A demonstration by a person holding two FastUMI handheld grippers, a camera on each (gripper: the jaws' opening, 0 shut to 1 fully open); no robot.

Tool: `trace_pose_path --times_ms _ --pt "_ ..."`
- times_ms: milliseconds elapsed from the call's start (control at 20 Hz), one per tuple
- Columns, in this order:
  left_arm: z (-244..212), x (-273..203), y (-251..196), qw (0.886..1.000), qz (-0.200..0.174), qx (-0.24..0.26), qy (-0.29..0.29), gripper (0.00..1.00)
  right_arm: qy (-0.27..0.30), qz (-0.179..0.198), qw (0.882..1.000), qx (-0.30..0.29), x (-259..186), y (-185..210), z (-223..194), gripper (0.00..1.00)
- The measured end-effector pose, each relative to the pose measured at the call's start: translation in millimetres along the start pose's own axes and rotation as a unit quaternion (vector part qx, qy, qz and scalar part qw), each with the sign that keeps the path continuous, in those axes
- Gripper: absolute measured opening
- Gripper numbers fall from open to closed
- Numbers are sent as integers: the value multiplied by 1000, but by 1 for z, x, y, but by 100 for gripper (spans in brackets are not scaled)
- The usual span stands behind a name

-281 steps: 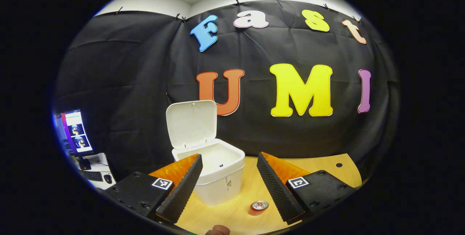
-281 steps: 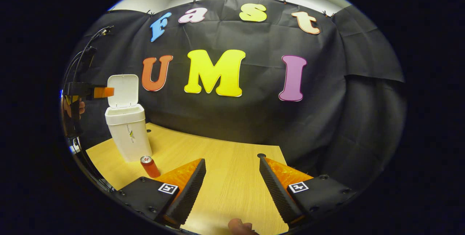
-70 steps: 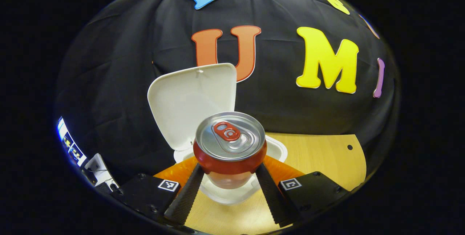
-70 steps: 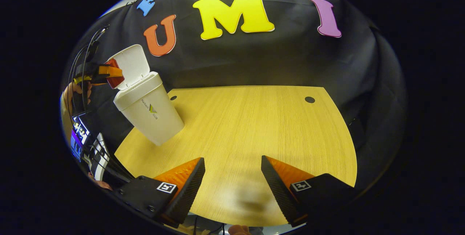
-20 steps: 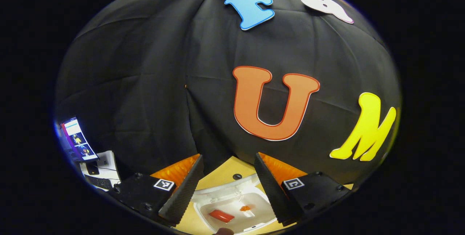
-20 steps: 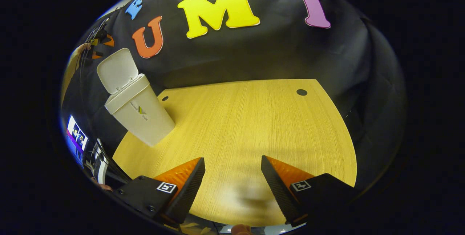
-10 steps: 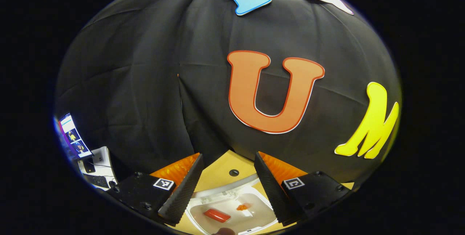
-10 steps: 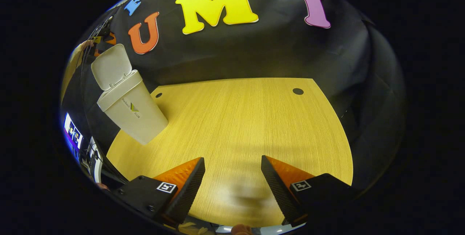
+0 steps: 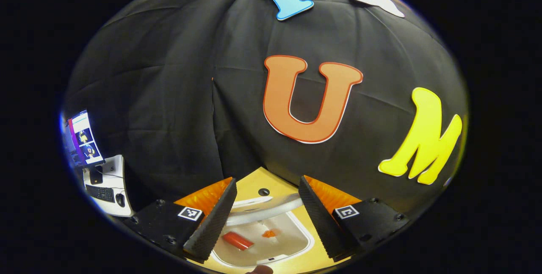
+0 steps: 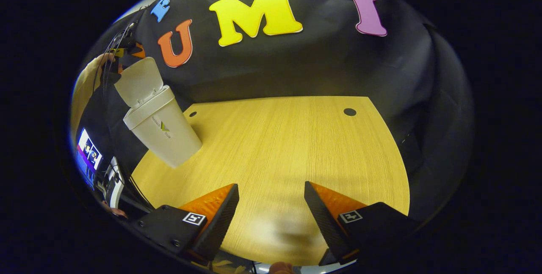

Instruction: Press the lid of the desktop garbage bin to open it, pick up the crumpled paper on the desktop and throw it into the bin, then pick up the pop can on the desktop and drop it into the bin, and finally close the garbage bin lid.

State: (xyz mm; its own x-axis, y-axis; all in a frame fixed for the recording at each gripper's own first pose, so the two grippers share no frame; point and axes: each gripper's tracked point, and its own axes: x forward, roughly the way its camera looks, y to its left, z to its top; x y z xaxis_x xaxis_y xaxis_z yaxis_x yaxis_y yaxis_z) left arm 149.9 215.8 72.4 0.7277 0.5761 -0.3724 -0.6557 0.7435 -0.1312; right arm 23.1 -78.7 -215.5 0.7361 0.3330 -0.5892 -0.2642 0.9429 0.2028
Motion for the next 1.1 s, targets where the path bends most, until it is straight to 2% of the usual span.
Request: trace_pose_path --times_ms 200,500,750,850,900,950,1100 --pt "-37 -18 -11 999 13 28 -16 97 12 11 1000 -20 -5 -12 -16 96" --pt "-87 -27 -22 999 19 27 -19 94 19 16 1000 -10 -14 -37 -31 98" --pt "-121 -20 -17 999 37 17 8 97 33 14 999 -18 -19 -52 -48 96" --pt "-127 -20 -19 999 42 30 10 97 37 11 999 -20 -19 -58 -52 96" --pt "-135 -18 -16 998 45 31 16 97 41 11 999 -18 -17 -58 -55 98" --pt "-142 -17 -16 998 48 28 23 97 45 10 999 -18 -16 -59 -57 96" --pt "-148 -17 -13 998 53 26 31 97 48 9 999 -21 -14 -58 -59 98"
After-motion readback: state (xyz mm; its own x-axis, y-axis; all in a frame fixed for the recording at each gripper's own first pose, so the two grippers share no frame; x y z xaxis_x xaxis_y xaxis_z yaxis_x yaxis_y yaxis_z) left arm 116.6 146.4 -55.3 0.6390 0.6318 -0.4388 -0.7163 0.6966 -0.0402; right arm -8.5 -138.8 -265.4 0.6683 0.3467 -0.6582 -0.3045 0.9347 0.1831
